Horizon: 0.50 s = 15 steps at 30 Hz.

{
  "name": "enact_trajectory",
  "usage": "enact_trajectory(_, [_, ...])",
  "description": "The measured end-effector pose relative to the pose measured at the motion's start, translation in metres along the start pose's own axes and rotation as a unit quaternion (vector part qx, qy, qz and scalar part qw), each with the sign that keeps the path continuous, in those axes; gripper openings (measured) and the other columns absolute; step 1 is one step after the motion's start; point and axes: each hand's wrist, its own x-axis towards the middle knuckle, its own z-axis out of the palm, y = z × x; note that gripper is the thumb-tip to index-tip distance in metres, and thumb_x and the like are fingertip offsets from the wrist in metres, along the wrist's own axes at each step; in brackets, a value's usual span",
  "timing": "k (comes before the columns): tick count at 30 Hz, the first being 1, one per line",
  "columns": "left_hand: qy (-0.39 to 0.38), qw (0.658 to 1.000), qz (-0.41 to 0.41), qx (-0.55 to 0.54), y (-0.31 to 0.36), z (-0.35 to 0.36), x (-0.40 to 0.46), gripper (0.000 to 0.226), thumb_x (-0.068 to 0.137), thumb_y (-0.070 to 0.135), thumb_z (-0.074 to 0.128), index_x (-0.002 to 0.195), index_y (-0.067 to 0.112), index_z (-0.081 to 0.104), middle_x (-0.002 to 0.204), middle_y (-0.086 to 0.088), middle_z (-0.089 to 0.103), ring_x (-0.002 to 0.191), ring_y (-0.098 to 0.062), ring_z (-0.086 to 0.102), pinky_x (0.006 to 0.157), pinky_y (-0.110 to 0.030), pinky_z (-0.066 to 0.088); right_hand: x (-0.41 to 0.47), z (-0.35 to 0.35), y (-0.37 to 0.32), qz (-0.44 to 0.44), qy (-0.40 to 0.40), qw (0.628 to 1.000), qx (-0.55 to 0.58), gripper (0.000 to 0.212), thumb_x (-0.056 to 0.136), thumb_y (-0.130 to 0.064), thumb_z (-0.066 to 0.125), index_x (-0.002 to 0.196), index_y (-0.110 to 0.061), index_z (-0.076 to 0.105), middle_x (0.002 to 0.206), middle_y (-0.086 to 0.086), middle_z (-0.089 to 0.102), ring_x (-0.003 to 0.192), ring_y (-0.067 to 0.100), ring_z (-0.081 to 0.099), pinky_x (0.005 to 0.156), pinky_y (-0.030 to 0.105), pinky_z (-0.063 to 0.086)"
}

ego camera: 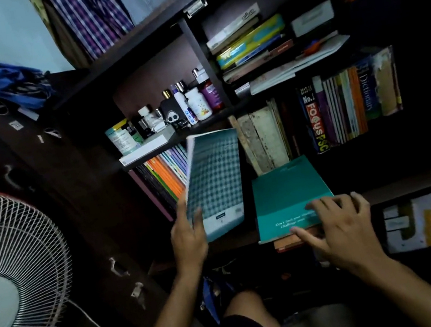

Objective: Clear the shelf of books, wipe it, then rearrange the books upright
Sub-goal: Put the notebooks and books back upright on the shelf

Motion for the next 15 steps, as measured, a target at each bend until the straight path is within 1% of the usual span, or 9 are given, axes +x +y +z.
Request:
enact_trajectory(2, [-0.058, 0.997, 0.042, -0.028, 0.029, -0.023, 0.02, 0.055, 0.097, 0.027, 0.067, 0.148, 0.033, 0.049, 0.11, 0.01, 0.071, 0.089, -0.001, 0.07, 0.075, -0.019, 0.057, 0.004, -0.003, 0.001, 0.002, 0.055, 0.997, 0.054, 0.059, 0.088, -0.061, 0.055, 0.127, -0.018, 0.058, 0.112, 0.002, 0.064, 0.106, 0.029, 0.059, 0.109, 0.058, 0.033])
enact_trajectory(3, [-0.096, 0.993, 0.045, -0.052, 0.042, -0.034, 0.032, 0.057, 0.093, 0.025, 0.072, 0.145, 0.038, 0.052, 0.113, 0.016, 0.069, 0.092, 0.006, 0.069, 0.078, -0.016, 0.056, 0.007, -0.006, 0.001, -0.003, 0.073, 0.994, 0.078, 0.061, 0.088, -0.05, 0.064, 0.136, -0.015, 0.051, 0.119, 0.005, 0.062, 0.11, 0.03, 0.059, 0.11, 0.057, 0.033])
enact_trajectory(4, [-0.139, 0.987, 0.037, -0.075, 0.055, -0.044, 0.044, 0.057, 0.089, 0.024, 0.076, 0.14, 0.042, 0.056, 0.119, 0.016, 0.068, 0.099, 0.006, 0.068, 0.085, -0.019, 0.056, 0.008, -0.008, 0.0, -0.004, 0.078, 0.992, 0.098, 0.07, 0.085, -0.04, 0.072, 0.144, -0.015, 0.043, 0.127, 0.008, 0.058, 0.116, 0.031, 0.057, 0.111, 0.057, 0.032])
enact_trajectory(7, [-0.292, 0.95, -0.008, -0.112, 0.095, -0.067, 0.067, 0.052, 0.082, 0.02, 0.081, 0.127, 0.041, 0.067, 0.12, 0.002, 0.073, 0.104, -0.015, 0.072, 0.09, -0.037, 0.059, 0.01, -0.016, -0.003, -0.001, 0.064, 0.99, 0.126, 0.098, 0.076, -0.028, 0.083, 0.154, -0.021, 0.025, 0.15, 0.017, 0.038, 0.137, 0.038, 0.041, 0.111, 0.059, 0.03])
enact_trajectory(9, [-0.389, 0.913, -0.029, -0.122, 0.117, -0.072, 0.071, 0.045, 0.084, 0.012, 0.078, 0.126, 0.028, 0.07, 0.112, -0.001, 0.076, 0.098, -0.02, 0.074, 0.084, -0.036, 0.06, 0.008, -0.02, -0.004, -0.032, 0.034, 0.991, 0.127, 0.097, 0.081, -0.041, 0.075, 0.158, -0.026, 0.018, 0.157, 0.019, 0.029, 0.145, 0.04, 0.029, 0.109, 0.058, 0.027])
enact_trajectory(10, [-0.414, 0.899, -0.041, -0.135, 0.125, -0.07, 0.072, 0.041, 0.086, 0.009, 0.076, 0.125, 0.021, 0.07, 0.109, -0.004, 0.077, 0.095, -0.022, 0.075, 0.081, -0.034, 0.061, 0.007, -0.021, -0.005, -0.052, 0.019, 0.991, 0.121, 0.091, 0.084, -0.048, 0.064, 0.159, -0.029, 0.016, 0.156, 0.019, 0.03, 0.145, 0.039, 0.03, 0.107, 0.055, 0.028])
enact_trajectory(12, [-0.401, 0.892, -0.075, -0.194, 0.135, -0.063, 0.07, 0.035, 0.087, 0.015, 0.074, 0.122, 0.013, 0.071, 0.109, -0.012, 0.076, 0.092, -0.027, 0.073, 0.08, -0.036, 0.061, 0.005, -0.022, -0.008, -0.072, -0.015, 0.988, 0.135, 0.079, 0.087, -0.047, 0.048, 0.159, -0.033, 0.018, 0.151, 0.014, 0.043, 0.135, 0.035, 0.046, 0.098, 0.048, 0.038])
enact_trajectory(13, [-0.371, 0.892, -0.105, -0.235, 0.137, -0.059, 0.068, 0.036, 0.089, 0.026, 0.072, 0.122, 0.012, 0.071, 0.112, -0.013, 0.075, 0.093, -0.027, 0.071, 0.082, -0.038, 0.06, 0.003, -0.023, -0.011, -0.063, -0.029, 0.984, 0.167, 0.073, 0.089, -0.044, 0.045, 0.158, -0.032, 0.024, 0.146, 0.01, 0.05, 0.126, 0.033, 0.054, 0.091, 0.045, 0.044])
enact_trajectory(15, [-0.322, 0.855, -0.179, -0.366, 0.14, -0.051, 0.055, 0.06, 0.092, 0.057, 0.055, 0.128, 0.01, 0.065, 0.114, -0.011, 0.073, 0.095, -0.026, 0.07, 0.08, -0.04, 0.059, 0.004, -0.025, -0.018, -0.015, -0.015, 0.971, 0.237, 0.065, 0.09, -0.034, 0.043, 0.154, -0.028, 0.037, 0.138, 0.004, 0.058, 0.109, 0.032, 0.063, 0.079, 0.042, 0.053])
